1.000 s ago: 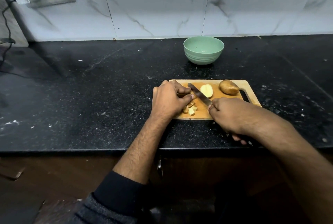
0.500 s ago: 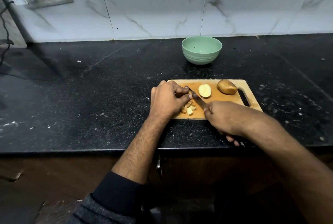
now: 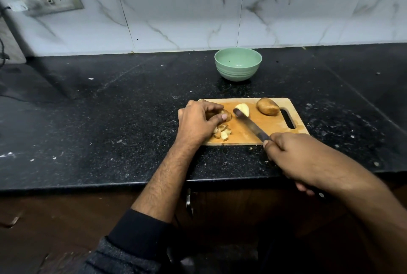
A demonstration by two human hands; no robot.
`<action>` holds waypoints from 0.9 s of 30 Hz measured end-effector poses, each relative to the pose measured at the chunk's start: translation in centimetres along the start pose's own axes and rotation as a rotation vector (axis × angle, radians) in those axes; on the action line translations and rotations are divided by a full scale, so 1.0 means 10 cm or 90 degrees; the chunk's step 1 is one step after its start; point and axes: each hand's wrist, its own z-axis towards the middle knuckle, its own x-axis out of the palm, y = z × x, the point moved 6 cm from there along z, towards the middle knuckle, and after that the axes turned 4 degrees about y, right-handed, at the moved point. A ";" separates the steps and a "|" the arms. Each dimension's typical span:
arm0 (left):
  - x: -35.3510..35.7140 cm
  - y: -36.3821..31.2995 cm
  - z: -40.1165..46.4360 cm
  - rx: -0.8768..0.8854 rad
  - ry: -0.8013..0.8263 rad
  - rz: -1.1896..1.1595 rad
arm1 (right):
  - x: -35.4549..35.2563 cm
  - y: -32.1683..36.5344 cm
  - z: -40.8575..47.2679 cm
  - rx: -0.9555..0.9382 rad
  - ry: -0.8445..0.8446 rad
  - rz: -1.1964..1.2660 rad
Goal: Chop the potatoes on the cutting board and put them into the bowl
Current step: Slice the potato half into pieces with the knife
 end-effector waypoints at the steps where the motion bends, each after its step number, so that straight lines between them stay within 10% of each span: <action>1: -0.01 -0.01 0.00 0.000 -0.003 -0.007 | -0.01 0.00 0.01 0.003 -0.023 0.012; 27: 0.00 -0.13 0.04 0.109 0.014 0.156 | 0.12 0.11 0.22 0.047 -0.040 -0.006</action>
